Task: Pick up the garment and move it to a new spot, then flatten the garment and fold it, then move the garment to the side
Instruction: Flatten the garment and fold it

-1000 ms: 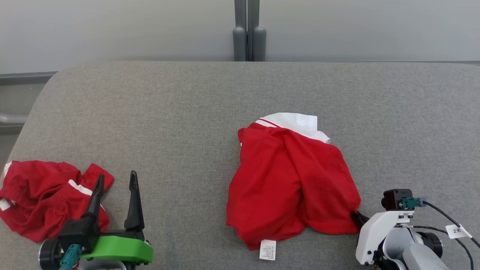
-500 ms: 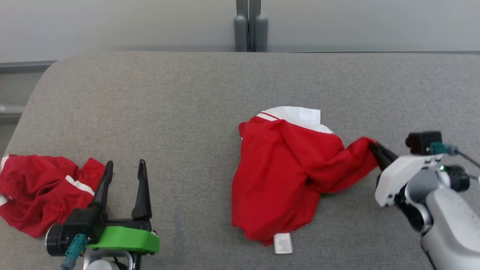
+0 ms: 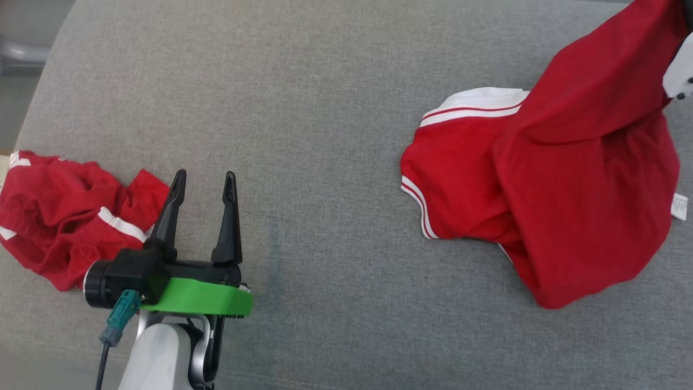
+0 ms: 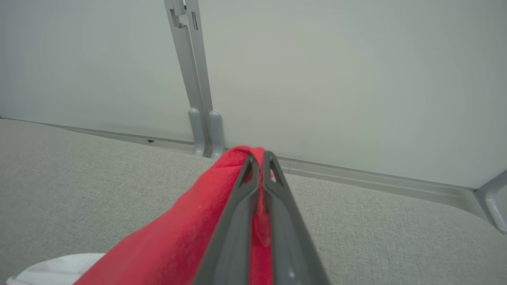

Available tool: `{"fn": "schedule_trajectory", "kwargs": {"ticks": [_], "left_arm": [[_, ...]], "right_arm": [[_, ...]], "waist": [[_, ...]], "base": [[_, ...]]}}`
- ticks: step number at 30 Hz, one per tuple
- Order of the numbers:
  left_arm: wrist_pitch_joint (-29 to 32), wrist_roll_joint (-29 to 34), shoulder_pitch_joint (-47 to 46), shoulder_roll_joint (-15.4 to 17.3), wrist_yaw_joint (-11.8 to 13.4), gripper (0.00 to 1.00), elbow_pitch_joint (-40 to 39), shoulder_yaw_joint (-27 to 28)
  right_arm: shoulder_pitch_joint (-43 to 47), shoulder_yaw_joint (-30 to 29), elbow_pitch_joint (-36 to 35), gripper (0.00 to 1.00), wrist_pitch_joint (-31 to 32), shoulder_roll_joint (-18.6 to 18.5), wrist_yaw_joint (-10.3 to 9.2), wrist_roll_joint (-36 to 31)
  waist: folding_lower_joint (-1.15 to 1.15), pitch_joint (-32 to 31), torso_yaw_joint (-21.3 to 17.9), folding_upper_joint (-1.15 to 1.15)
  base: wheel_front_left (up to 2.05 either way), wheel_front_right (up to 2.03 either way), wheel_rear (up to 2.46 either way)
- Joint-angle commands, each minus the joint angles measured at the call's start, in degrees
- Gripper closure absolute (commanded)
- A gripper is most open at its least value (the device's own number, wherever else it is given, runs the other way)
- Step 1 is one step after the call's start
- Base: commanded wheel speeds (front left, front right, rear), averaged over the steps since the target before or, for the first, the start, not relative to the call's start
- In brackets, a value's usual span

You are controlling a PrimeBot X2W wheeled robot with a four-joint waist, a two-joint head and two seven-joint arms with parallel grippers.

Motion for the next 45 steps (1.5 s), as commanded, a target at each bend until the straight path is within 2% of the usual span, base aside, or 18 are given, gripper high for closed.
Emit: {"fn": "schedule_trajectory", "kwargs": {"ticks": [1,4,5,6,7,14,18,23,27,30,34,38,45], "left_arm": [[0.0,-0.3,-1.2,-0.1,0.0,0.0,0.2,-0.2],[0.0,-0.4,-1.8,-0.2,0.1,0.0,0.7,-0.6],[0.0,-0.3,-1.9,-0.2,0.1,0.0,0.9,-0.6],[0.0,-0.3,-2.0,-0.2,0.1,0.0,1.0,-0.6],[0.0,-0.4,-2.0,-0.2,0.1,0.0,1.2,-0.6],[0.0,0.2,0.2,-0.1,-0.5,0.0,3.2,0.3],[0.0,0.3,1.6,0.4,-0.8,0.0,3.9,1.4],[0.0,-0.6,3.8,1.0,-0.8,0.0,4.6,2.7],[0.0,-1.2,5.2,1.1,-0.6,0.0,4.6,3.4],[0.0,-1.4,6.1,1.1,-0.3,0.0,4.7,3.7],[0.0,-1.8,7.5,1.0,-0.1,0.0,4.9,4.0],[0.0,-2.3,8.8,0.7,0.0,0.0,4.7,4.0],[0.0,-2.6,9.7,0.6,-0.2,0.0,5.0,3.6]], "right_arm": [[-2.2,0.4,2.5,1.0,-2.3,-0.7,-0.04,-0.3],[-5.0,1.5,8.0,1.0,-6.0,-0.5,-0.04,-1.5],[-5.6,2.2,10.0,0.84,-7.0,0.0,-0.03,-2.0],[-6.1,2.8,11.2,0.29,-7.9,0.3,-0.03,-2.2],[-6.7,3.5,12.4,0.0,-9.4,0.4,-0.04,-2.6],[-3.3,9.6,15.2,0.0,-17.6,3.4,-0.04,-0.2],[0.7,11.7,12.4,0.0,-20.9,3.4,-0.04,2.7],[8.5,12.5,4.8,0.0,-22.5,2.9,-0.04,5.0],[16.1,7.5,-4.7,0.0,-22.7,3.6,-0.04,3.9],[24.9,1.4,-12.9,0.0,-22.7,6.2,-0.03,0.9],[35.3,-3.7,-21.2,0.0,-22.8,10.2,-0.03,-3.1],[43.9,-6.5,-26.2,0.0,-22.8,13.7,-0.03,-5.8],[50.8,-9.3,-29.6,0.0,-22.8,17.6,-0.03,-7.3]], "waist": [[-0.01,5.1,4.4,0.0],[-0.01,5.0,4.2,0.0],[-0.01,4.5,3.9,0.0],[-0.01,4.1,3.5,0.0],[-0.01,3.4,3.0,0.0],[-0.01,-3.5,-1.4,0.0],[-0.01,-8.2,-4.3,0.0],[-0.01,-12.8,-8.1,0.0],[-0.01,-14.6,-11.0,0.0],[-0.01,-15.9,-12.9,0.0],[-0.01,-17.6,-14.5,0.0],[-0.01,-18.3,-15.4,0.0],[-0.01,-17.8,-16.3,0.0]], "base": [[0.0,0.0,0.0],[0.0,0.0,0.0],[0.0,0.0,0.0],[0.0,0.0,0.0],[0.0,0.0,0.0],[0.0,0.0,0.0],[0.0,0.0,0.0],[0.0,0.0,0.0],[0.0,0.0,0.0],[0.0,0.0,0.0],[0.0,0.0,0.0],[0.0,0.0,0.0],[0.0,0.0,0.0]]}}
